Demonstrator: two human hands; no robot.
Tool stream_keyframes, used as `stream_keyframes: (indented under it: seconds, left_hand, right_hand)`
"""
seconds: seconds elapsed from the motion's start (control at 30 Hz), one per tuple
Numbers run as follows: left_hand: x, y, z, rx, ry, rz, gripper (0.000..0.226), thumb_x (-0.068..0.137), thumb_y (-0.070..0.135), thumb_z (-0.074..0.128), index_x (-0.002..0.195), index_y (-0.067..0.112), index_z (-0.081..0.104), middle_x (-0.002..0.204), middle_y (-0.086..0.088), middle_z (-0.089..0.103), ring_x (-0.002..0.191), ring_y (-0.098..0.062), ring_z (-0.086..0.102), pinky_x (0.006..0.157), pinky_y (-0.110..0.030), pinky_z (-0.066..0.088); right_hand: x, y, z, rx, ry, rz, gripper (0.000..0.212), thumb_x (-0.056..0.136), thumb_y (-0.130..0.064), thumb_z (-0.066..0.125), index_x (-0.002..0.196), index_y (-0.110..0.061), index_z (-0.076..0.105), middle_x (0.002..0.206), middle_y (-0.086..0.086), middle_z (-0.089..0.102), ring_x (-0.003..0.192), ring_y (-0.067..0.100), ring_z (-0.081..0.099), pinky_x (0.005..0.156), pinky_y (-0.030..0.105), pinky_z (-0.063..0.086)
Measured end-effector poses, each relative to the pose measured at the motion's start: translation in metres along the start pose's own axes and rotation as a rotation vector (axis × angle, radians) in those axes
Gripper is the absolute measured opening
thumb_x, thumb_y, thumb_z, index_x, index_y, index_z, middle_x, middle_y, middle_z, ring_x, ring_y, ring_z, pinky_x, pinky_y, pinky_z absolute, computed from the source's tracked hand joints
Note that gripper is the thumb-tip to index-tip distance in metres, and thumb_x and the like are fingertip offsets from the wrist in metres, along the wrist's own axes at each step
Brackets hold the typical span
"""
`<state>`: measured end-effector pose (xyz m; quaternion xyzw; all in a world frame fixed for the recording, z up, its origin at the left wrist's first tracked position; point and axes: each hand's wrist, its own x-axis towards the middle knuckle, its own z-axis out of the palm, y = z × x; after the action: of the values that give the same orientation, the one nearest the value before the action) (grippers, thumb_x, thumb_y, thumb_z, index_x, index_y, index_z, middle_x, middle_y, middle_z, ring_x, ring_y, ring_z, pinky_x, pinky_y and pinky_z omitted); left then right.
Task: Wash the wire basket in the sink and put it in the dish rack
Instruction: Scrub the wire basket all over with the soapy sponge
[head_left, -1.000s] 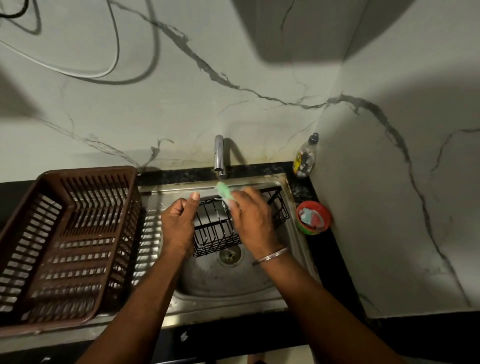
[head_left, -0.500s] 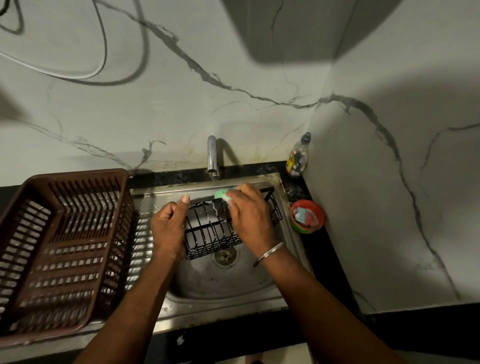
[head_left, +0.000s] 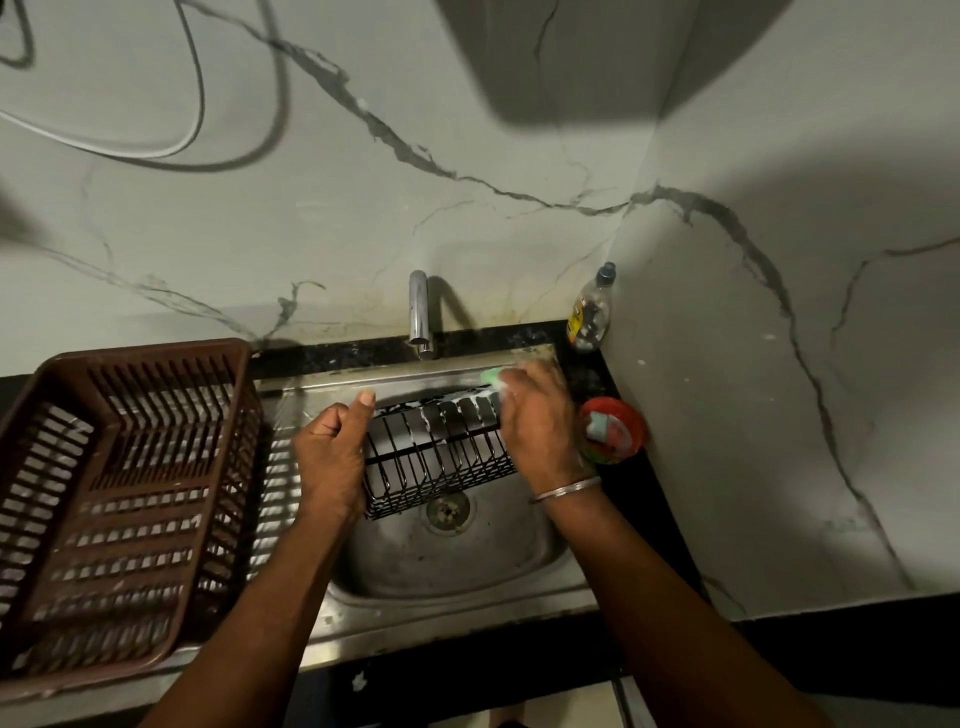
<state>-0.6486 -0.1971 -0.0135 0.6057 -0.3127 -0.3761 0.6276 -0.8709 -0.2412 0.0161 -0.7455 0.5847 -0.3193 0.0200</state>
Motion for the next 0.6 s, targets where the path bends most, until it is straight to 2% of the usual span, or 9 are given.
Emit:
stream_keyframes:
  seconds: [0.07, 0.13, 0.2, 0.23, 0.3, 0.37, 0.43, 0.5, 0.6]
  left_hand:
    - [-0.001, 0.0, 0.001, 0.002, -0.011, -0.013, 0.046, 0.1, 0.03, 0.072, 0.065, 0.017, 0.047, 0.055, 0.007, 0.038, 0.051, -0.01, 0.035, 0.052, -0.027, 0.038]
    - [0.001, -0.002, 0.0, 0.001, -0.02, -0.009, 0.045, 0.099, 0.033, 0.074, 0.064, 0.018, 0.048, 0.057, 0.004, 0.038, 0.053, -0.013, 0.034, 0.055, -0.031, 0.037]
    - [0.003, -0.004, -0.002, 0.002, -0.005, -0.006, 0.048, 0.099, 0.033, 0.074, 0.062, 0.021, 0.047, 0.057, 0.003, 0.037, 0.053, -0.013, 0.032, 0.055, -0.03, 0.036]
    - [0.003, -0.004, -0.001, 0.009, 0.002, -0.007, 0.049, 0.098, 0.036, 0.075, 0.061, 0.023, 0.047, 0.057, 0.002, 0.037, 0.054, -0.015, 0.033, 0.055, -0.031, 0.037]
    - [0.004, -0.006, 0.002, 0.021, 0.009, -0.027, 0.05, 0.095, 0.045, 0.077, 0.059, 0.025, 0.047, 0.059, -0.002, 0.038, 0.056, -0.02, 0.034, 0.059, -0.035, 0.041]
    - [0.003, -0.007, 0.006, 0.005, 0.009, -0.039, 0.051, 0.095, 0.044, 0.077, 0.058, 0.026, 0.047, 0.058, -0.001, 0.038, 0.056, -0.02, 0.035, 0.06, -0.035, 0.042]
    - [0.003, -0.006, 0.008, -0.011, 0.011, -0.036, 0.052, 0.095, 0.042, 0.078, 0.058, 0.026, 0.045, 0.058, 0.001, 0.036, 0.057, -0.022, 0.031, 0.062, -0.038, 0.04]
    - [0.006, -0.005, 0.008, -0.012, 0.003, -0.024, 0.053, 0.09, 0.051, 0.08, 0.059, 0.026, 0.044, 0.06, -0.002, 0.032, 0.062, -0.026, 0.027, 0.064, -0.042, 0.037]
    - [0.006, -0.005, 0.009, -0.01, 0.0, -0.019, 0.053, 0.085, 0.058, 0.08, 0.056, 0.025, 0.049, 0.059, -0.002, 0.037, 0.063, -0.026, 0.03, 0.063, -0.04, 0.036]
  right_hand:
    - [-0.006, -0.006, 0.002, 0.001, -0.029, -0.122, 0.019, 0.096, -0.012, 0.063, 0.111, -0.015, 0.073, 0.11, 0.004, 0.062, 0.104, 0.015, 0.048, 0.094, 0.016, 0.035]
    - [0.0, 0.009, 0.002, 0.016, -0.009, 0.036, 0.02, 0.095, -0.011, 0.06, 0.11, -0.015, 0.073, 0.111, 0.005, 0.062, 0.104, 0.019, 0.053, 0.096, 0.029, 0.049]
    - [0.003, 0.022, 0.002, 0.069, 0.045, 0.199, 0.018, 0.096, -0.009, 0.059, 0.107, -0.011, 0.073, 0.111, 0.008, 0.061, 0.102, 0.025, 0.057, 0.087, 0.044, 0.055]
    - [0.0, 0.017, 0.002, 0.087, 0.039, 0.19, 0.018, 0.096, -0.009, 0.058, 0.107, -0.01, 0.073, 0.111, 0.009, 0.061, 0.103, 0.025, 0.057, 0.087, 0.044, 0.055]
    - [-0.012, -0.013, 0.003, 0.127, -0.029, 0.033, 0.021, 0.097, -0.012, 0.056, 0.111, -0.01, 0.073, 0.114, 0.007, 0.061, 0.107, 0.022, 0.055, 0.09, 0.036, 0.053]
    - [-0.024, -0.034, 0.007, 0.192, -0.099, -0.093, 0.025, 0.095, -0.014, 0.055, 0.112, -0.01, 0.072, 0.114, 0.006, 0.061, 0.106, 0.02, 0.054, 0.089, 0.029, 0.051]
    - [-0.024, -0.033, 0.013, 0.209, -0.091, -0.06, 0.023, 0.094, -0.011, 0.058, 0.112, -0.009, 0.073, 0.113, 0.006, 0.06, 0.103, 0.019, 0.054, 0.086, 0.028, 0.051]
    - [-0.022, -0.031, 0.017, 0.237, -0.049, 0.038, 0.021, 0.094, -0.008, 0.061, 0.11, -0.009, 0.074, 0.113, 0.005, 0.06, 0.102, 0.018, 0.054, 0.088, 0.027, 0.05]
    - [-0.029, -0.054, 0.02, 0.297, -0.112, -0.102, 0.02, 0.093, -0.009, 0.063, 0.111, -0.01, 0.073, 0.112, 0.004, 0.061, 0.103, 0.018, 0.053, 0.088, 0.024, 0.047]
